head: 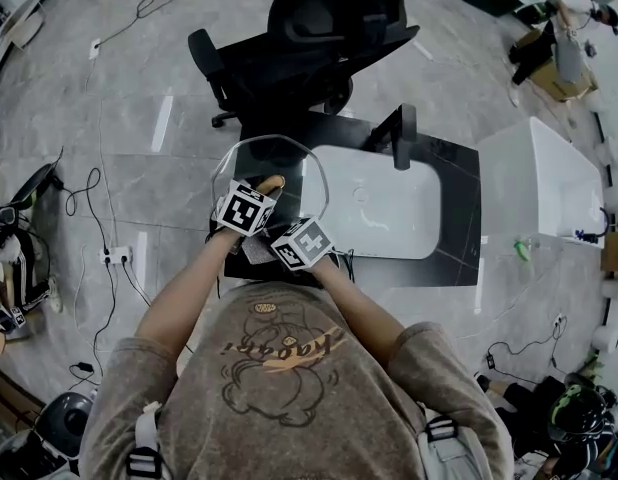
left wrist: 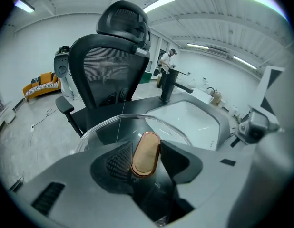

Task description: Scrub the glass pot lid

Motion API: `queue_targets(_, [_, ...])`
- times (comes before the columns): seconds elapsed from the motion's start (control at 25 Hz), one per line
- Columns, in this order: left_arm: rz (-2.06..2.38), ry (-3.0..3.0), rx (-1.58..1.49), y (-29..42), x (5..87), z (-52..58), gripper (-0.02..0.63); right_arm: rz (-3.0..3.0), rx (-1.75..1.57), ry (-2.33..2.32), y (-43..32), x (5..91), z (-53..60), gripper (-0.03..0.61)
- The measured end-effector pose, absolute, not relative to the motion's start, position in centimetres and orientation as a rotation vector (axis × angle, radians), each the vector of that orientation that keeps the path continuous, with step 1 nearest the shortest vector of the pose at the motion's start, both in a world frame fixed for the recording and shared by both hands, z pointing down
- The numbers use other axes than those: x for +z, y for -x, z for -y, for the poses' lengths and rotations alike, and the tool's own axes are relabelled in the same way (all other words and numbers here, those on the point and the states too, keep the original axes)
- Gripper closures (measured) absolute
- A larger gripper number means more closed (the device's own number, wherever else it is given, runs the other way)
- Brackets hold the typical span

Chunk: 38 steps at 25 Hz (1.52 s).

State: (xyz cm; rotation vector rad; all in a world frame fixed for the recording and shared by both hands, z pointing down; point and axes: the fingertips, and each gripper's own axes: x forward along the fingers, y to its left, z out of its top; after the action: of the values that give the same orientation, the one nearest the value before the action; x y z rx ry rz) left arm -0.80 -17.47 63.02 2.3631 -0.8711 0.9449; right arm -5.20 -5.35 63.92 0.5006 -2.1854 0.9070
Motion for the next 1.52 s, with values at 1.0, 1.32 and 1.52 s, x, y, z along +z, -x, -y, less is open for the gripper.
queue_targets(1.0, [0.865, -2.382, 0.948, 0.9, 62.9, 17.2, 0.421, 1.976, 0.992, -0.657, -6.4, 67.8, 5.3, 0.488])
queue_targets(1.32, [0.868, -2.393, 0.950, 0.7, 63.1, 17.2, 0.421, 1.904, 0.974, -0.731, -12.4, 68.5, 11.0, 0.477])
queue_targets(1.52, [0.859, -2.402, 0.954, 0.7, 63.1, 17.2, 0.422, 1.865, 0.919, -0.789, -14.3, 68.4, 16.1, 0.476])
